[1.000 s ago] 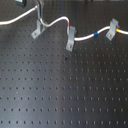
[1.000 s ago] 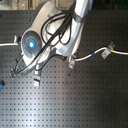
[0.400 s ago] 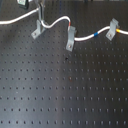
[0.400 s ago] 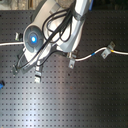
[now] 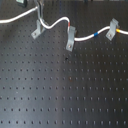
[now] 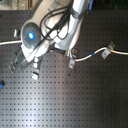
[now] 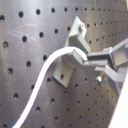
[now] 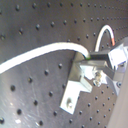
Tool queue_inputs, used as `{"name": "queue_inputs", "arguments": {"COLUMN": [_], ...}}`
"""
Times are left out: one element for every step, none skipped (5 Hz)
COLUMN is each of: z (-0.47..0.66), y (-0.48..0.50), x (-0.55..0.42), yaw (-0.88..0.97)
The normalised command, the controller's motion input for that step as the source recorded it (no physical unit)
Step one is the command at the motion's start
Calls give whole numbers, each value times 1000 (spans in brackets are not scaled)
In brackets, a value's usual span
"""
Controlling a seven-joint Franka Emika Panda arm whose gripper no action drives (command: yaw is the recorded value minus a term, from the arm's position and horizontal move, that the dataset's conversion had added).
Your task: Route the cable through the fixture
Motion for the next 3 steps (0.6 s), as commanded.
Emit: {"name": "queue_inputs", "arguments": {"z": [8, 184, 492], "y": [99, 32, -254], "x": [-266, -128, -148], "yaw": [234, 168, 0]}}
